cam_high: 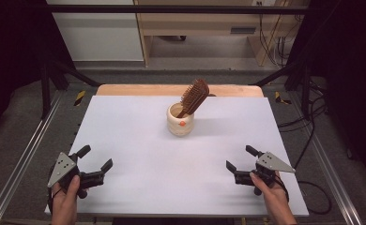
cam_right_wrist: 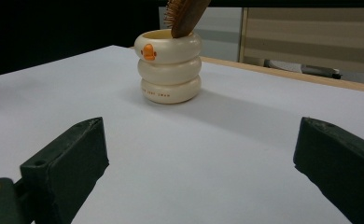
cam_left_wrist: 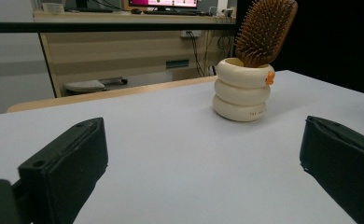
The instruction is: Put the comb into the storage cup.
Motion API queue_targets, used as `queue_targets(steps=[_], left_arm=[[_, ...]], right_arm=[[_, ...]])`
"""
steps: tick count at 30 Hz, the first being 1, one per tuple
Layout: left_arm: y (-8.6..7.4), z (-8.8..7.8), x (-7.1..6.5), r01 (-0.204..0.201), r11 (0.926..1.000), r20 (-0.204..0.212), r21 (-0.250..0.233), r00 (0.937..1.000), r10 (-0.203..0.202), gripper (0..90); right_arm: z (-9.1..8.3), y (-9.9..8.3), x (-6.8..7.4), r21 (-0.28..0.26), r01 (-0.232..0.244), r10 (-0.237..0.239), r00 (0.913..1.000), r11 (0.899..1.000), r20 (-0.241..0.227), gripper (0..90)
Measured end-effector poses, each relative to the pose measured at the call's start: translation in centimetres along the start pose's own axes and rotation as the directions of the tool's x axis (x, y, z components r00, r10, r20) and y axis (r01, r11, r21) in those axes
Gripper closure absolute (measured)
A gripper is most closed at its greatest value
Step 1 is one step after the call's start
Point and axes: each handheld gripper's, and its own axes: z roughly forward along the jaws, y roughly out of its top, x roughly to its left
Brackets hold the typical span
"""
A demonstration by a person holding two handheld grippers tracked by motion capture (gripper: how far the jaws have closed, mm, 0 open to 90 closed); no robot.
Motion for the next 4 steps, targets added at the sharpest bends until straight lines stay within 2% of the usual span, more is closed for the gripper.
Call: queue_targets(steps=[4], left_arm=[[-0.06,0.05,0.08,0.007,1.0000,-0.004,0.003,1.0000,-0.007,1.3]], right_arm=[[0.24,-0.10,0.15,0.027,0.002,-0.003,1.0000,1.000,0.009,3.4]])
